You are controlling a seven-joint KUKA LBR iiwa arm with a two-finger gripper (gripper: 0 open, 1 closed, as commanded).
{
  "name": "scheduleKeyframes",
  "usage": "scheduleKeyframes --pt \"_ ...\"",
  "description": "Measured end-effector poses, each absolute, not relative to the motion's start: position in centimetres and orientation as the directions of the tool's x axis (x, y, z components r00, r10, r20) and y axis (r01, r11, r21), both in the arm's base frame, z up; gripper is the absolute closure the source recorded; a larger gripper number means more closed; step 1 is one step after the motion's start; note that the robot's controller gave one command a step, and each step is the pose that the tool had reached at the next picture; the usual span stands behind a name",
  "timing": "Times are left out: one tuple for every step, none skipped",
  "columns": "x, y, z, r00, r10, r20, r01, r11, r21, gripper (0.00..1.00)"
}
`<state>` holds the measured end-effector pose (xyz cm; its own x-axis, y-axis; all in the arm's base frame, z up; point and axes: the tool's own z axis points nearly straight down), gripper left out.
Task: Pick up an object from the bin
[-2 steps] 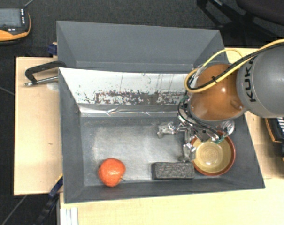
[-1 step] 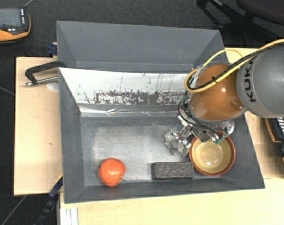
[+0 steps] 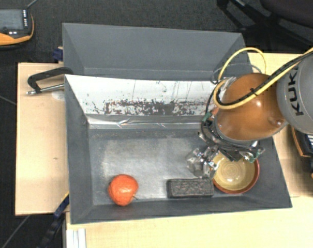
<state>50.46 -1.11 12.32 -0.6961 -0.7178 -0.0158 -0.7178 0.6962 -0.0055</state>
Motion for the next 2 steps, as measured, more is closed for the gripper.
scheduleKeyframes --pt "49.58 -2.67 13.51 -0.822 -0.569 -0.019 -0.569 0.822 -0.003 1.0" --pt "49.57 -2.63 13.47 -0.821 -0.57 -0.019 -0.57 0.822 -0.002 0.0"
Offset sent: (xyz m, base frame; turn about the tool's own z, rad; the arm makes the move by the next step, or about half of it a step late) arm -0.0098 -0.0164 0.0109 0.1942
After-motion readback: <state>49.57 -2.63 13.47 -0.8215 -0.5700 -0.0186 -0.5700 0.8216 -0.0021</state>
